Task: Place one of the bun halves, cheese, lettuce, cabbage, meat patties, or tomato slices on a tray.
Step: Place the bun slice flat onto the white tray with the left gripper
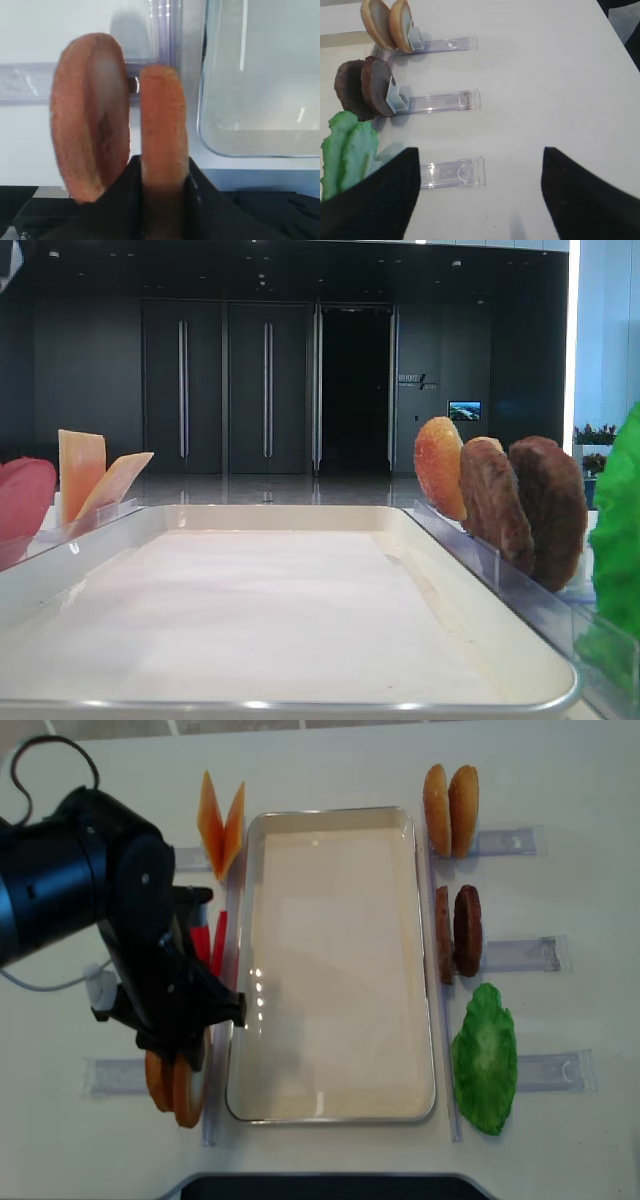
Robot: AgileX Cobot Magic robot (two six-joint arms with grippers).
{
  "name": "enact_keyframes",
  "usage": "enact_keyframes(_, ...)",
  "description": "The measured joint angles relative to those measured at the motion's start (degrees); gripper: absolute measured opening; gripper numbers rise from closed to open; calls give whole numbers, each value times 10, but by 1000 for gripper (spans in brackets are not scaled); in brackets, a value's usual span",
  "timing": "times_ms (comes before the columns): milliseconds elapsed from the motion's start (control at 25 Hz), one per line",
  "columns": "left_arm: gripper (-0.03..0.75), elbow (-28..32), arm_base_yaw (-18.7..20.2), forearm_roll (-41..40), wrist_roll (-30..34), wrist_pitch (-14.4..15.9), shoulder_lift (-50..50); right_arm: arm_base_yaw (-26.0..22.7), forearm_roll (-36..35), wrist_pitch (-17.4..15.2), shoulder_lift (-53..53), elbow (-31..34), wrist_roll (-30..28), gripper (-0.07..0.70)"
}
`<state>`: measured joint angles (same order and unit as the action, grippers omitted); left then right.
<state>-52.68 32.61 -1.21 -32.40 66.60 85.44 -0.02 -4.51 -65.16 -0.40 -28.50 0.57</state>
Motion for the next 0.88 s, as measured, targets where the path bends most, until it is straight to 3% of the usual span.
enact_keyframes(200,146,-37,0,12,2,9,-86,0,0,0,0,0,0,514)
enact_keyframes(320,144,-34,0,36,12,-8,-152,0,0,0,0,0,0,514)
enact_keyframes(440,144,1,-2,85,47,-72,-209,0,0,0,0,0,0,514)
enact_keyframes(600,144,82,-39,203,152,-166,-251,0,0,0,0,0,0,514)
enact_keyframes(880,144,156,-89,399,377,-253,-226,0,0,0,0,0,0,514)
